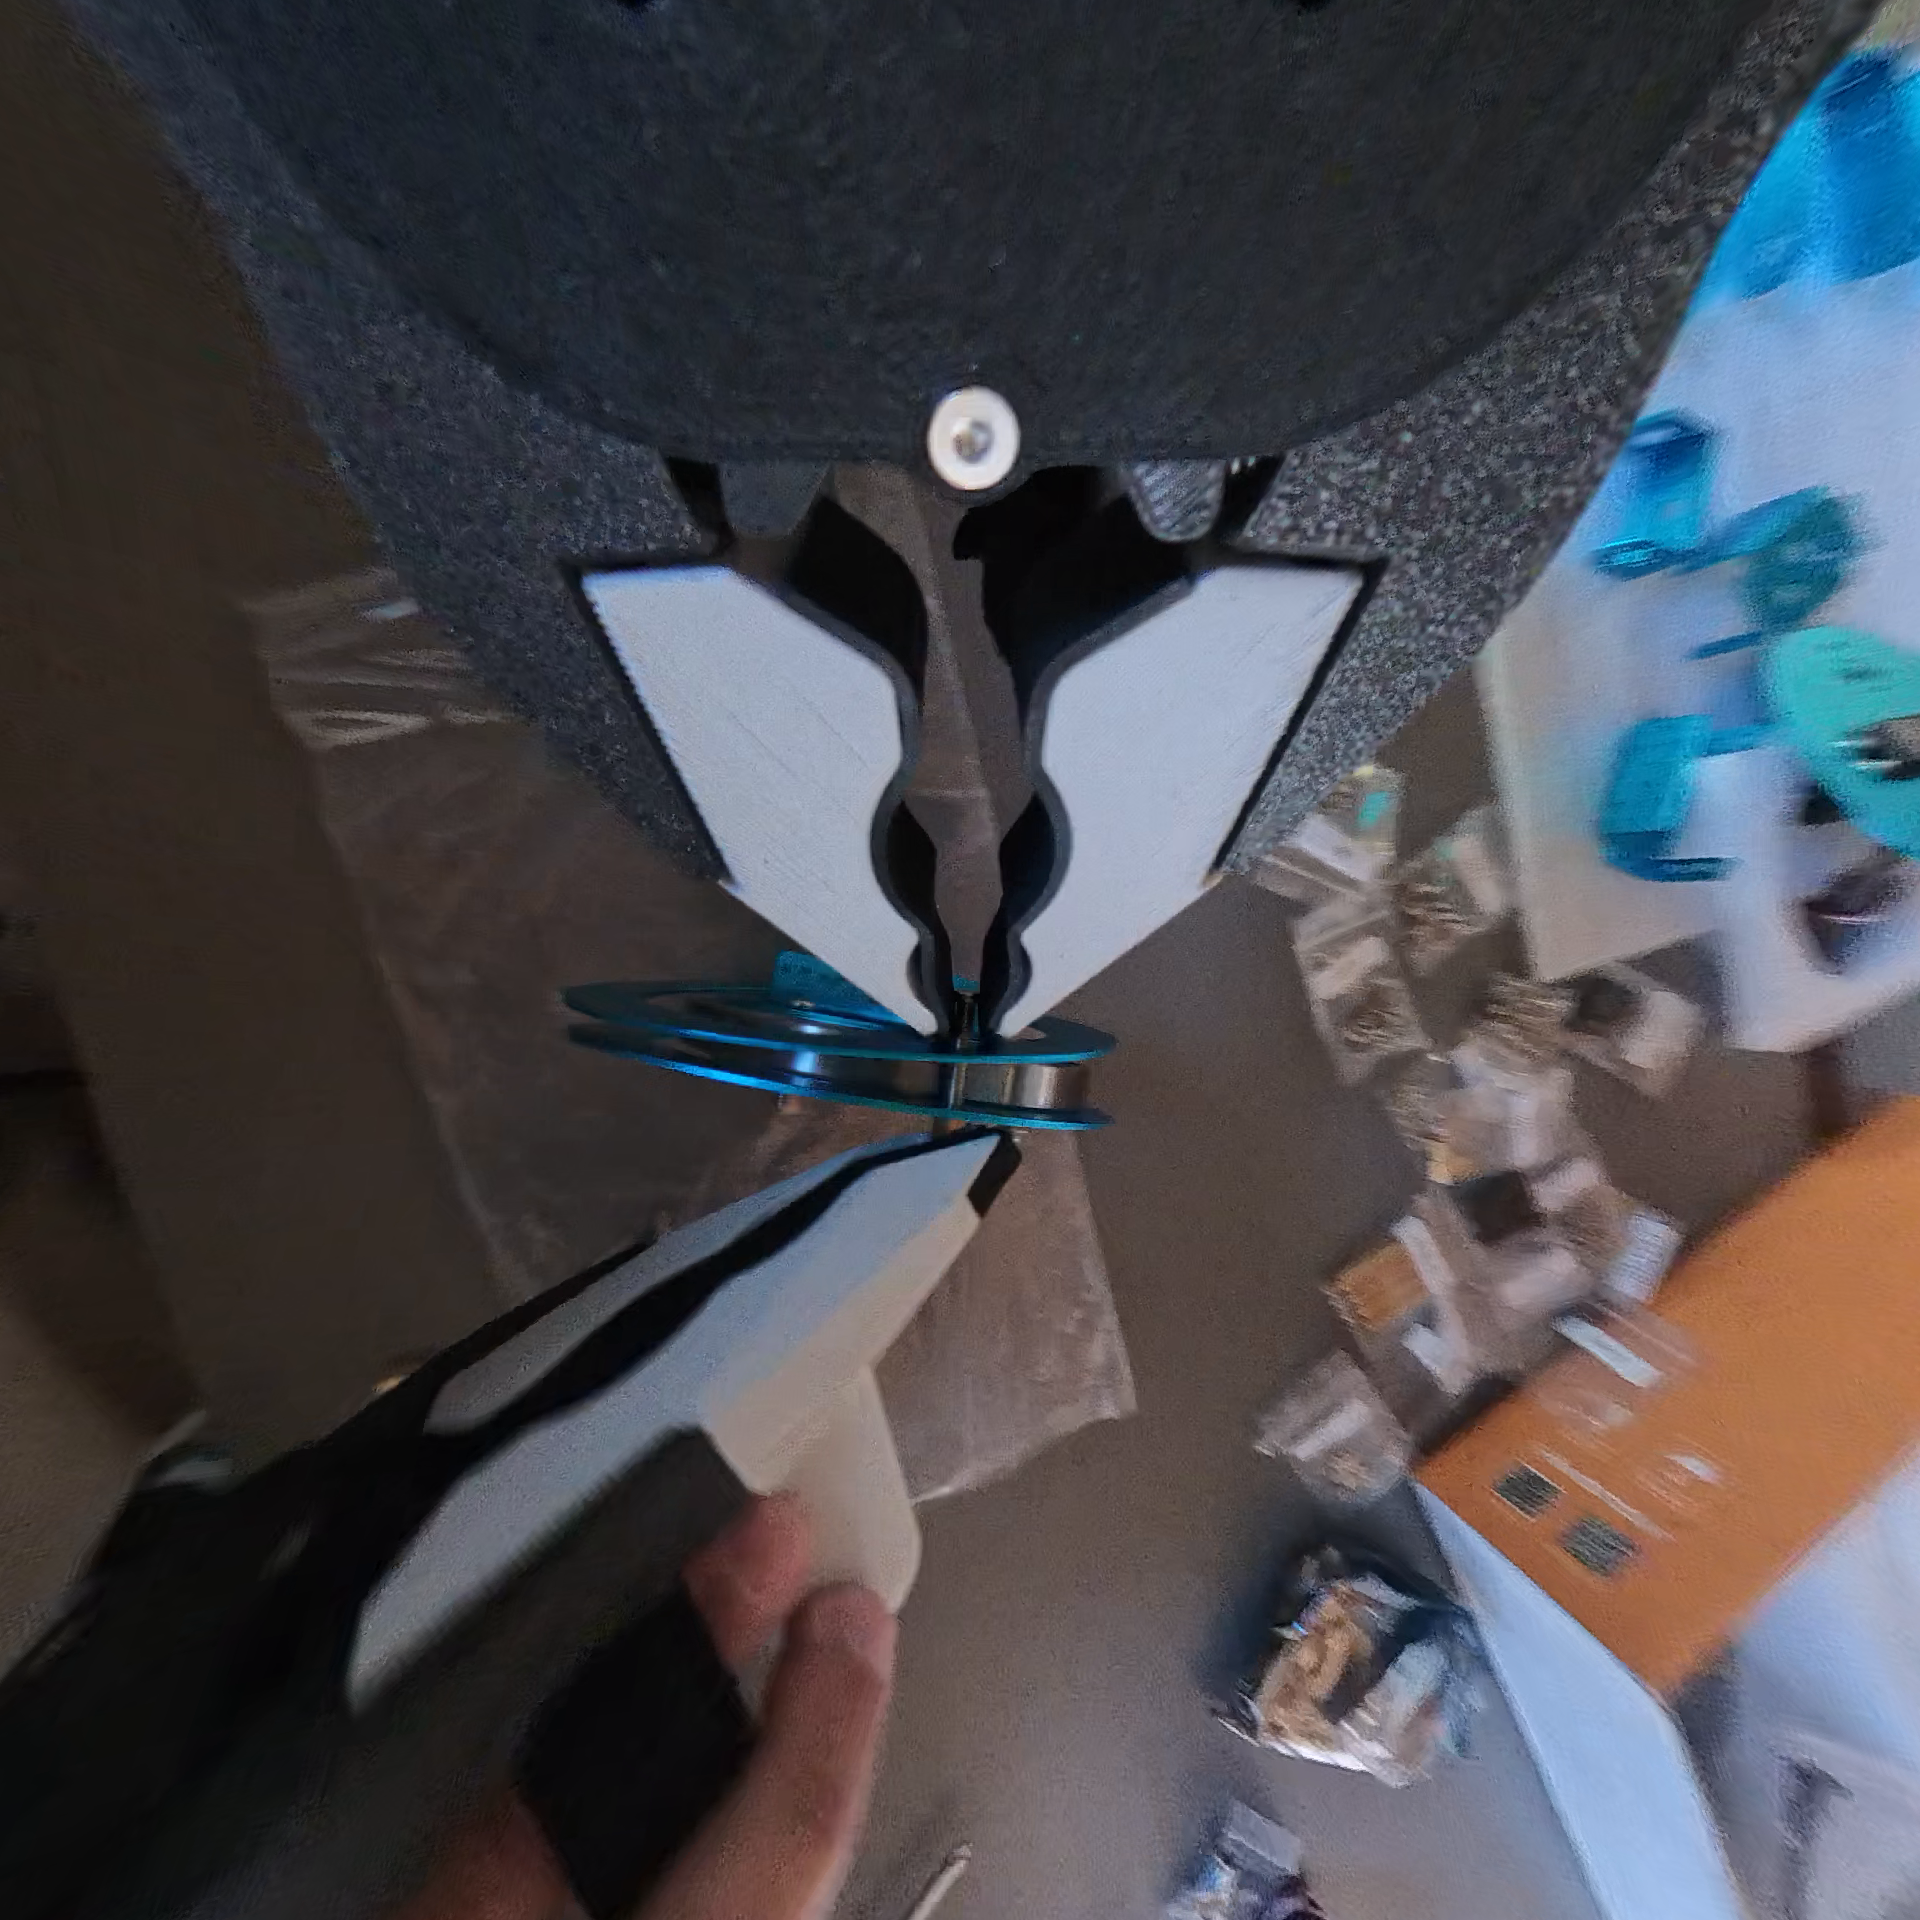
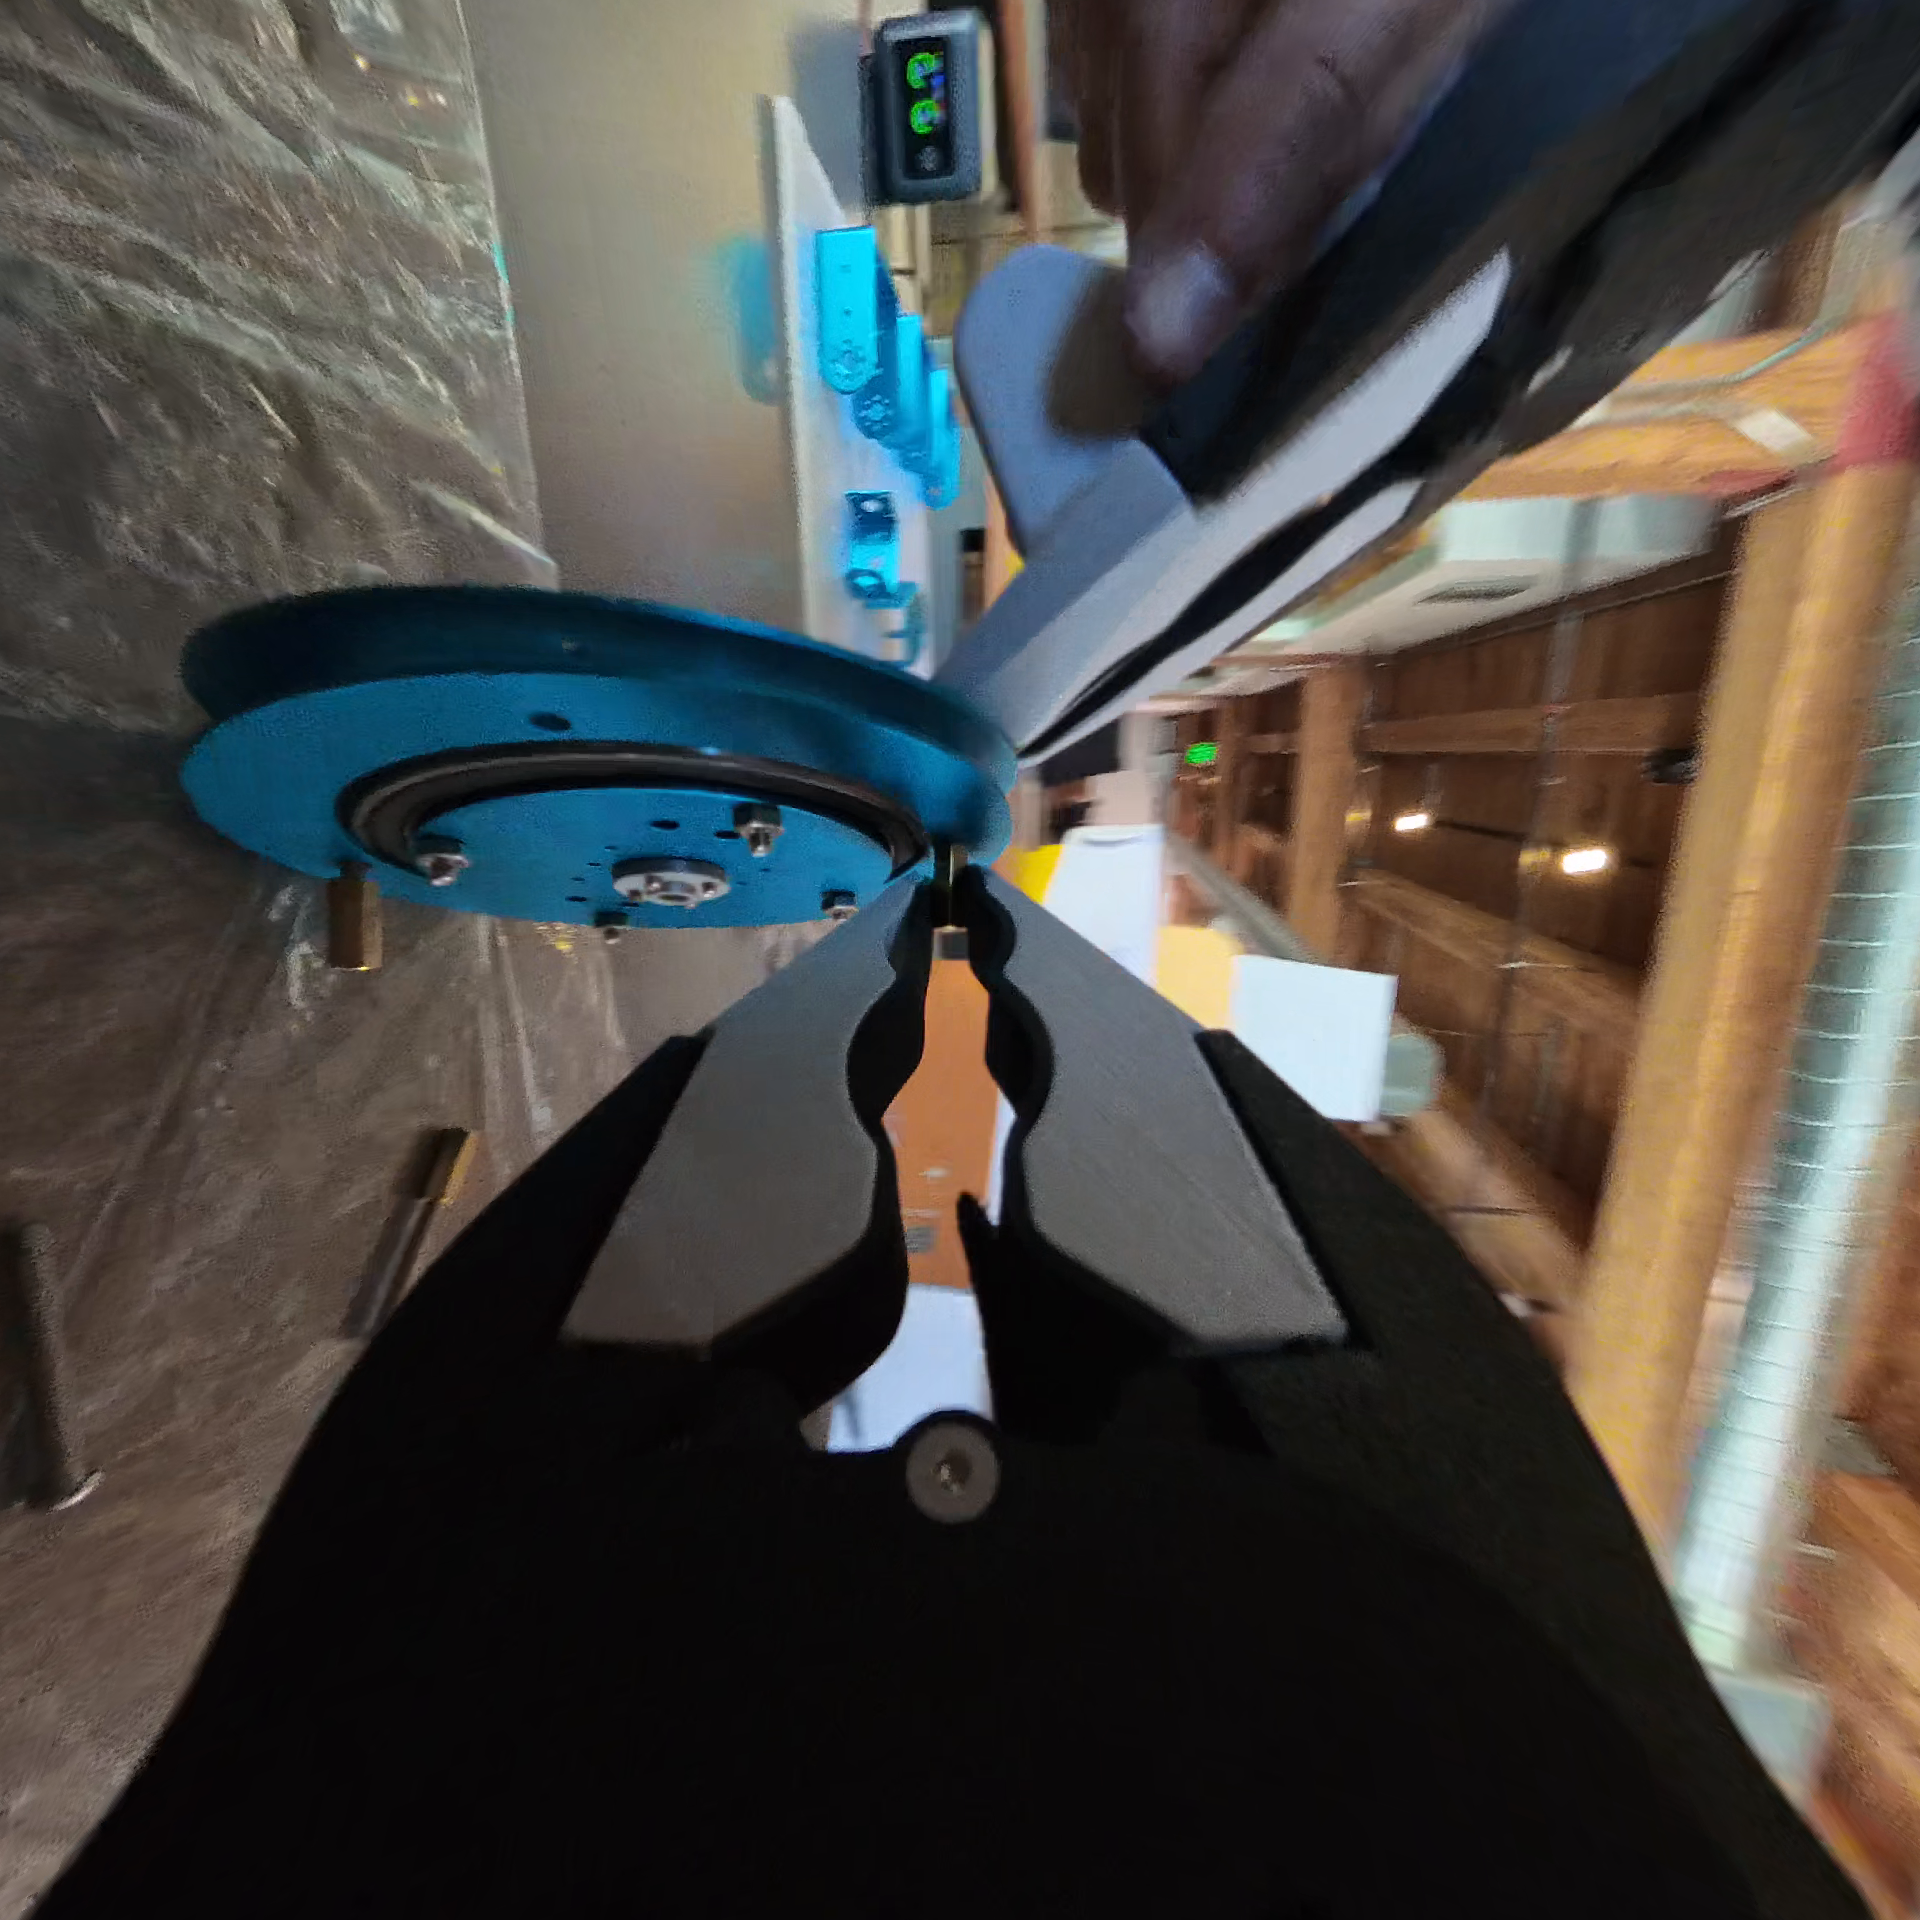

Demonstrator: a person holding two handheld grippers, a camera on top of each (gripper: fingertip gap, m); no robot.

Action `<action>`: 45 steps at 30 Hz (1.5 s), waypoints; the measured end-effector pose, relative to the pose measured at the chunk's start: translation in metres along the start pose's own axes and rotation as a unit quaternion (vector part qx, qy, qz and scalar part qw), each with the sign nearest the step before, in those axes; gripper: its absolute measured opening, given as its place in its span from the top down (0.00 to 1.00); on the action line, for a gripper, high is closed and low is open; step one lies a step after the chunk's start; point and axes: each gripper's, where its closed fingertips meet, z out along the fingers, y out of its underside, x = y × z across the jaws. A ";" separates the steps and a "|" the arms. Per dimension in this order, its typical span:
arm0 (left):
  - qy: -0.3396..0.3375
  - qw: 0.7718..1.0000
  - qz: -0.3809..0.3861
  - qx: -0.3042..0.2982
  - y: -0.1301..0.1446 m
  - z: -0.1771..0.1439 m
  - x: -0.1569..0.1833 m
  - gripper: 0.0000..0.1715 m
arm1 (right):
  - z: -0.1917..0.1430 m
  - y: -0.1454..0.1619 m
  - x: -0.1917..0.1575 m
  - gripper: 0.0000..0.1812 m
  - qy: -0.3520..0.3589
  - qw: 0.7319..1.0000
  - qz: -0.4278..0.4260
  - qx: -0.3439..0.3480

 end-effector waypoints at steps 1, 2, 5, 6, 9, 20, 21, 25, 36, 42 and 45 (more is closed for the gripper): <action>-0.045 0.998 0.041 -0.001 -0.001 0.002 -0.003 0.98 | 0.001 0.002 -0.001 0.98 -0.041 0.999 0.035 0.000; -0.097 0.991 0.094 -0.006 -0.001 0.003 -0.006 0.98 | 0.001 0.004 -0.003 0.98 -0.099 0.991 0.090 0.004; -0.214 0.957 0.194 -0.006 -0.006 0.003 -0.006 0.98 | -0.005 0.003 -0.010 0.98 -0.323 0.899 0.293 0.039; -0.241 0.947 0.211 0.000 -0.007 0.002 -0.005 0.99 | -0.008 0.001 -0.011 0.98 -0.392 0.849 0.352 0.049; -0.326 0.902 0.282 -0.001 -0.010 0.000 -0.003 0.99 | -0.018 -0.004 -0.014 0.98 -0.565 0.671 0.478 0.045; -0.484 0.767 0.420 -0.006 -0.015 -0.005 0.002 0.99 | -0.039 -0.018 -0.007 0.98 -0.781 0.190 0.594 -0.043; -0.478 0.776 0.412 0.000 -0.015 -0.005 0.001 0.98 | -0.038 -0.018 -0.008 0.98 -0.774 0.221 0.592 -0.036; -0.439 0.818 0.372 0.017 -0.018 -0.002 0.001 0.99 | -0.042 -0.011 -0.007 0.84 -0.745 0.342 0.573 0.000; -0.258 0.931 0.258 -0.008 -0.020 0.008 -0.007 0.98 | -0.020 0.042 -0.017 0.81 -0.220 0.939 0.265 0.002; -0.084 0.985 0.144 -0.043 -0.023 0.012 0.003 0.98 | -0.018 0.023 -0.004 0.83 0.027 0.995 0.074 -0.062; -0.052 0.992 0.096 -0.059 -0.021 0.013 0.000 0.98 | -0.018 0.022 0.001 0.86 0.069 0.994 0.054 -0.059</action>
